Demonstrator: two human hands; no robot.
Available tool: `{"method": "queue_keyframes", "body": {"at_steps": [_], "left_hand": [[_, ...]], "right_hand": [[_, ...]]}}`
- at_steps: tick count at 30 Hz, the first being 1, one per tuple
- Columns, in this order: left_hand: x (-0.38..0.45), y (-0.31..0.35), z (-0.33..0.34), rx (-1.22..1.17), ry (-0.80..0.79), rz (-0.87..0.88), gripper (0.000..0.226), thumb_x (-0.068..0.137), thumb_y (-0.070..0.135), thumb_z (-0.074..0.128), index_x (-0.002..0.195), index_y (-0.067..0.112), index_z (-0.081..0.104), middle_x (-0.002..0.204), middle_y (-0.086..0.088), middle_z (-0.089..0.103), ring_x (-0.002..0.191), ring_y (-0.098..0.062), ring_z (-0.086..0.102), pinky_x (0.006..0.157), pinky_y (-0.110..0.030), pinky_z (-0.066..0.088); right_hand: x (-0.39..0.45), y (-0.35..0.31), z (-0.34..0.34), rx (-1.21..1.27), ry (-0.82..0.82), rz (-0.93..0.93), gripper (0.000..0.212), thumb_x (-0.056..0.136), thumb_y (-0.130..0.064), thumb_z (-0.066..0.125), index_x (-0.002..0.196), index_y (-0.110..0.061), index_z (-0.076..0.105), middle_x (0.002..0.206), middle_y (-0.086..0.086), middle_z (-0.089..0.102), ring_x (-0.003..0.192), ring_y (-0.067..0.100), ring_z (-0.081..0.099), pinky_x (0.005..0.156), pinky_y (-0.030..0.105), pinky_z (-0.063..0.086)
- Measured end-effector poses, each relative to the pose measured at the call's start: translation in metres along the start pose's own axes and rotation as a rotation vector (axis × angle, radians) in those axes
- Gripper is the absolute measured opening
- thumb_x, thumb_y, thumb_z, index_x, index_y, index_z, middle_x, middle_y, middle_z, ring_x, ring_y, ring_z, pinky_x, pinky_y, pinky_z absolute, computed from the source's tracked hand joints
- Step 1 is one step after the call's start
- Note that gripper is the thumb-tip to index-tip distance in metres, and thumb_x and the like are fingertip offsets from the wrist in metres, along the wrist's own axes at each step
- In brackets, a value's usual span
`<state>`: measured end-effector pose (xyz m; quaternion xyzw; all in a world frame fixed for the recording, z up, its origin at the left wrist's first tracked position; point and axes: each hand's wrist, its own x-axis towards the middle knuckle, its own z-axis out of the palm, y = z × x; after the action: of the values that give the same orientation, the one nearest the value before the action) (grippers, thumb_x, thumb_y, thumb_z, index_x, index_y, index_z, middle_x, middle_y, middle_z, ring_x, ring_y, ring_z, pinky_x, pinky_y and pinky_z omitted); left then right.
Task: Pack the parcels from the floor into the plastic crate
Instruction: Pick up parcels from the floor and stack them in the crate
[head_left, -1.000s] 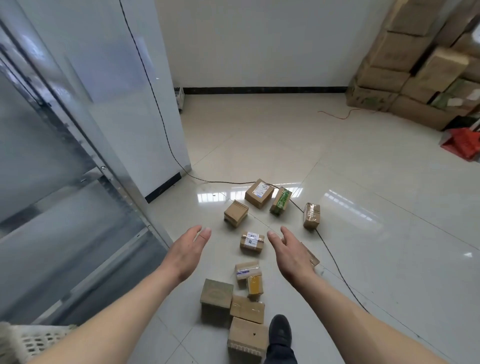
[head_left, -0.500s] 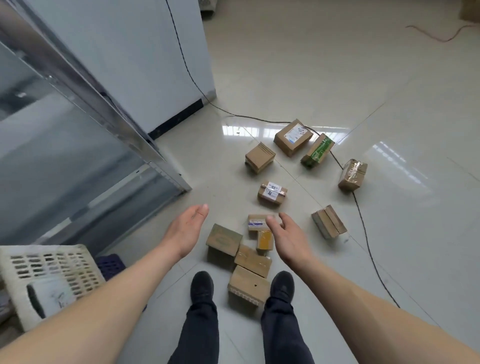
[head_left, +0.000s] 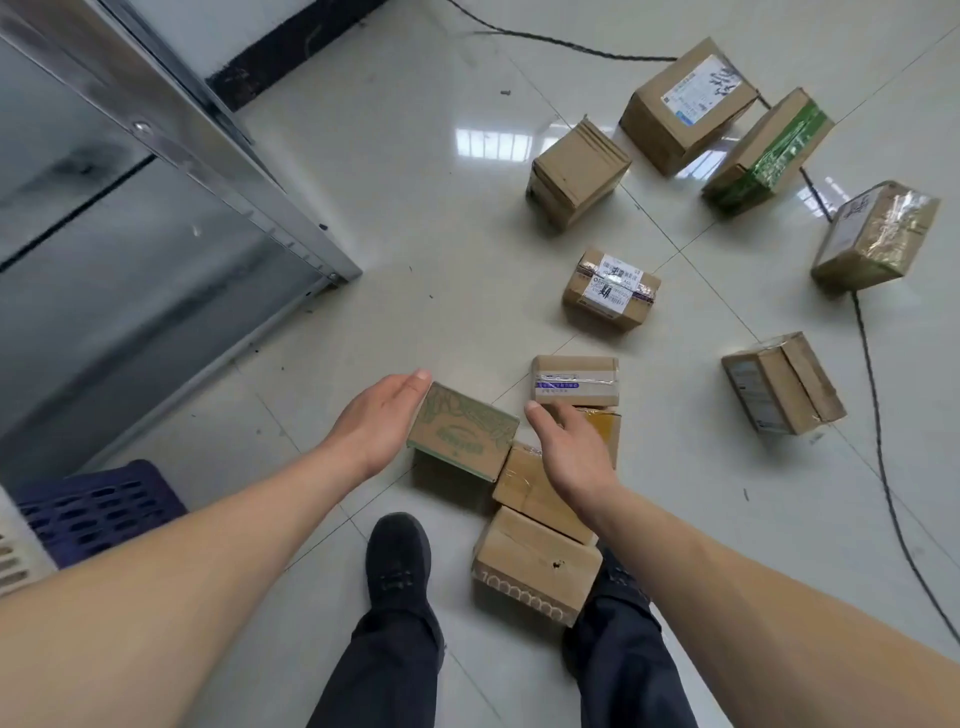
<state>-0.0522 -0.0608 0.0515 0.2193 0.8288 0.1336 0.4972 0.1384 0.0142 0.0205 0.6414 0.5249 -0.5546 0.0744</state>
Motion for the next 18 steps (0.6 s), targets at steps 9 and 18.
{"method": "queue_keyframes", "body": {"at_steps": [9,18], "left_hand": [[0.136,-0.053,0.071,0.006,-0.085,-0.082,0.063,0.101,0.058,0.024,0.142,0.018,0.047,0.141,-0.005,0.051,0.128,-0.025,0.046,0.094,-0.030,0.032],[0.160,-0.085,0.076,-0.256,0.119,-0.181,0.047,0.095,0.065,0.034,0.083,0.024,0.054,0.112,-0.005,0.062,0.105,-0.027,0.057,0.097,-0.044,0.046]], "right_hand": [[0.117,0.054,0.074,0.057,-0.001,0.134,0.062,0.103,-0.051,0.043,0.150,-0.011,0.044,0.142,-0.001,0.054,0.129,0.022,0.049,0.098,0.032,0.036],[0.129,0.059,0.104,0.329,0.151,0.166,0.071,0.091,-0.062,0.051,0.150,-0.022,0.047,0.109,-0.013,0.060,0.121,0.021,0.053,0.111,0.051,0.042]]}}
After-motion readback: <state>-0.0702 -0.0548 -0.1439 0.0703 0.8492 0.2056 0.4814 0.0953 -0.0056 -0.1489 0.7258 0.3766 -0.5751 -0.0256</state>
